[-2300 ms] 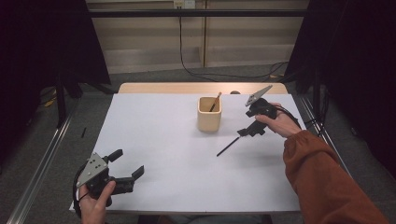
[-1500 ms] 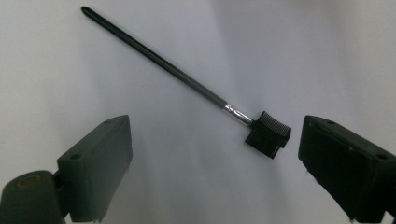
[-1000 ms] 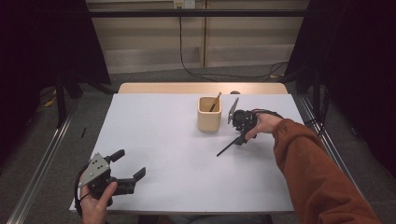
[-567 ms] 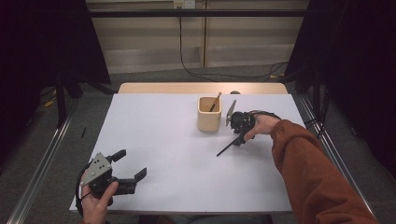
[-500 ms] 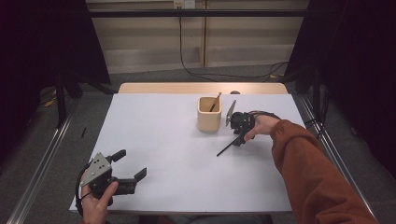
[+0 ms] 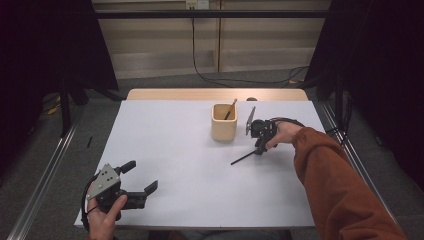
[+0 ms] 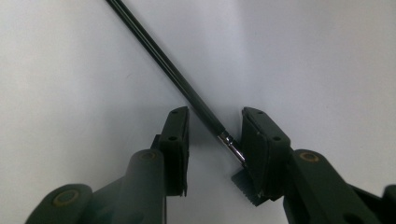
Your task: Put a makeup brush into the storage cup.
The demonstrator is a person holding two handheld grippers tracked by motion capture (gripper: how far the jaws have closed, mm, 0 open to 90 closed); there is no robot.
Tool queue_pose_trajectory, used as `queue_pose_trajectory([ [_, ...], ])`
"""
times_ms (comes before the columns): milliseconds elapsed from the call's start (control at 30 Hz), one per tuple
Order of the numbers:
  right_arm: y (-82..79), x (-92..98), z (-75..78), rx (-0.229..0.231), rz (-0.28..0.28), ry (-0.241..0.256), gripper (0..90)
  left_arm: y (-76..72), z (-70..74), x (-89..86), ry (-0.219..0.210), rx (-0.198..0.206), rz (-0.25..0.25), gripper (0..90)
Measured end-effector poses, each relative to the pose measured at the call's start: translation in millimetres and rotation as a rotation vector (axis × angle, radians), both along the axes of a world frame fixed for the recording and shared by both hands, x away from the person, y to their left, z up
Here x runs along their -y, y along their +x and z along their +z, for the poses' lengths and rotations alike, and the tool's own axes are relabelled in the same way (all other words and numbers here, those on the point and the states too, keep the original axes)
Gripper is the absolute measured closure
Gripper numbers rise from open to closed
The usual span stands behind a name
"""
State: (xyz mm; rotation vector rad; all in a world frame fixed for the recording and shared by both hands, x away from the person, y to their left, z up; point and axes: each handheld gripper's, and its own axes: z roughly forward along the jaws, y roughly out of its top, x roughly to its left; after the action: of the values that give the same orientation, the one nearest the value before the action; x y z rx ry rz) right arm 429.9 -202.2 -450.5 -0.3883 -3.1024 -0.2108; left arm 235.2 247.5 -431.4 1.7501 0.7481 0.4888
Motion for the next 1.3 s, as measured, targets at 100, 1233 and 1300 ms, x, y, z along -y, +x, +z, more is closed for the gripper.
queue_pose_trajectory([
  [100,0.9,-0.9,-0.3,-0.004,0.002,-0.006,61.7,-0.1,0.0,0.6,-0.002,0.000,0.000,2.7],
  [1233,1.5,-11.1,3.4,-0.083,-0.036,-0.038,86.3,-1.4,0.8,-5.6,-0.007,0.000,0.027,2.8],
  [1300,1.3,-12.1,5.1,-0.085,-0.038,-0.022,86.3,-1.5,0.9,-5.1,-0.010,-0.003,0.030,2.8],
])
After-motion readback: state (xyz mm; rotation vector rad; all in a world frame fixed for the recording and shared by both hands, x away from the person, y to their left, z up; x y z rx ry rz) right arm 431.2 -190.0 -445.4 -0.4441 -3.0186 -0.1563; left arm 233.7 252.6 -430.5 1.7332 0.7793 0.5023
